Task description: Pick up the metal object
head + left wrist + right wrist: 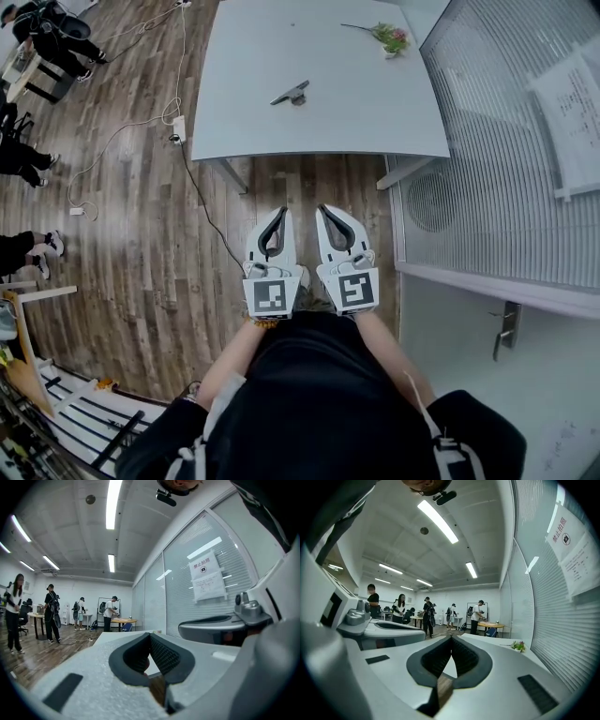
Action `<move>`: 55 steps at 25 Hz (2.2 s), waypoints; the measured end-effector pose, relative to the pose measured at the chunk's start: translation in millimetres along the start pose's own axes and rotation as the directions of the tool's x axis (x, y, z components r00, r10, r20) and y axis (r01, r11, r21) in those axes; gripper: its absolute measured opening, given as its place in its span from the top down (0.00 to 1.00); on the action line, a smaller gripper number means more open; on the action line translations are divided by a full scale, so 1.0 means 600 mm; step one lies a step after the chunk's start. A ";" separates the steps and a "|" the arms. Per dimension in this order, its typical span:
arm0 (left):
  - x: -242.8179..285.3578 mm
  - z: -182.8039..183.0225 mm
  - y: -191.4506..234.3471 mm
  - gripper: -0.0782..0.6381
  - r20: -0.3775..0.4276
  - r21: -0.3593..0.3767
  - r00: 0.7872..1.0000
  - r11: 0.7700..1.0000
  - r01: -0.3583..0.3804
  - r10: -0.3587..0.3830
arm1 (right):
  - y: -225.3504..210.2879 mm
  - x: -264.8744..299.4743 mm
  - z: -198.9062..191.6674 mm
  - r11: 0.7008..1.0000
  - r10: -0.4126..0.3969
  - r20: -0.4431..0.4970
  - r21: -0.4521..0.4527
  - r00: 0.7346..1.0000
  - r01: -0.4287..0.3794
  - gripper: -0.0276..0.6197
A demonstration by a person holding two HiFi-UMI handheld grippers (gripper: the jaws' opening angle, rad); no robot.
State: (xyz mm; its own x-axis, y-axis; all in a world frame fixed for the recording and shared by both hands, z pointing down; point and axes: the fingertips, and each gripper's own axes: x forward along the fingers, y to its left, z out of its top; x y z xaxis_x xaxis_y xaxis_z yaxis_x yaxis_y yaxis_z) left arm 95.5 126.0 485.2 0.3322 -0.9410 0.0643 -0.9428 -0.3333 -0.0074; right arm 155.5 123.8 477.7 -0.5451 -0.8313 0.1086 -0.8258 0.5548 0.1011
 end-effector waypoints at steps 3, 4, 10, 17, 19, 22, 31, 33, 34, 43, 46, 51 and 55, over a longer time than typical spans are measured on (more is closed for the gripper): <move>0.035 0.010 0.013 0.90 0.009 0.001 1.000 1.000 0.007 -0.007 | -0.022 0.024 0.003 1.000 -0.017 -0.011 -0.020 1.000 0.017 0.96; 0.046 0.014 0.017 0.90 0.009 -0.005 1.000 1.000 0.011 -0.011 | -0.027 0.032 0.003 1.000 -0.019 -0.019 -0.022 1.000 0.019 0.96; 0.101 0.028 0.053 0.90 0.017 -0.047 0.999 0.998 0.031 -0.030 | -0.046 0.097 0.007 0.999 -0.018 -0.034 -0.030 0.999 0.017 0.96; 0.142 0.034 0.102 0.90 0.031 -0.046 0.998 0.997 0.059 -0.057 | -0.035 0.169 0.022 0.998 -0.011 -0.035 -0.057 0.999 0.009 0.96; 0.154 0.040 0.119 0.90 0.044 -0.050 0.997 0.997 0.063 -0.061 | -0.035 0.188 0.025 0.998 -0.012 -0.039 -0.057 0.999 0.010 0.96; 0.171 0.042 0.147 0.90 0.039 -0.056 0.997 0.996 0.067 -0.065 | -0.036 0.218 0.032 0.998 -0.020 -0.041 -0.057 0.999 0.018 0.96; 0.225 0.043 0.222 0.90 0.048 -0.089 0.993 0.990 0.111 -0.107 | -0.030 0.308 0.051 0.997 -0.046 -0.047 -0.071 0.998 0.042 0.96; 0.233 0.044 0.235 0.90 0.054 -0.091 0.990 0.987 0.132 -0.128 | -0.027 0.325 0.054 0.997 -0.056 -0.049 -0.059 0.997 0.053 0.96; 0.237 0.044 0.241 0.90 0.056 -0.095 0.989 0.985 0.145 -0.140 | -0.025 0.334 0.055 0.997 -0.060 -0.052 -0.061 0.997 0.057 0.96; 0.276 0.035 0.309 0.90 0.052 -0.101 0.979 0.975 0.200 -0.196 | -0.019 0.401 0.051 0.991 -0.115 -0.081 -0.083 0.990 0.109 0.96; 0.286 0.028 0.319 0.90 0.048 -0.102 0.980 0.975 0.199 -0.195 | -0.026 0.410 0.049 0.989 -0.133 -0.081 -0.072 0.988 0.127 0.96; 0.310 0.030 0.328 0.90 0.035 -0.096 0.978 0.974 0.206 -0.204 | -0.049 0.444 0.049 0.989 -0.142 -0.080 -0.044 0.987 0.139 0.96; 0.327 0.029 0.343 0.90 0.027 -0.093 0.981 0.976 0.195 -0.194 | -0.065 0.474 0.039 0.991 -0.129 -0.087 -0.043 0.988 0.126 0.96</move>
State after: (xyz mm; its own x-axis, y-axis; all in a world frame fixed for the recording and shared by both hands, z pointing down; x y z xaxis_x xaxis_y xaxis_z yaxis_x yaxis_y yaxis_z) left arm -32.9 -128.1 479.0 0.5090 -0.8600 0.0372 -0.8583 -0.5038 0.0982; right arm 29.0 -135.0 481.6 -0.4193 -0.8898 0.1802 -0.8808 0.4468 0.1569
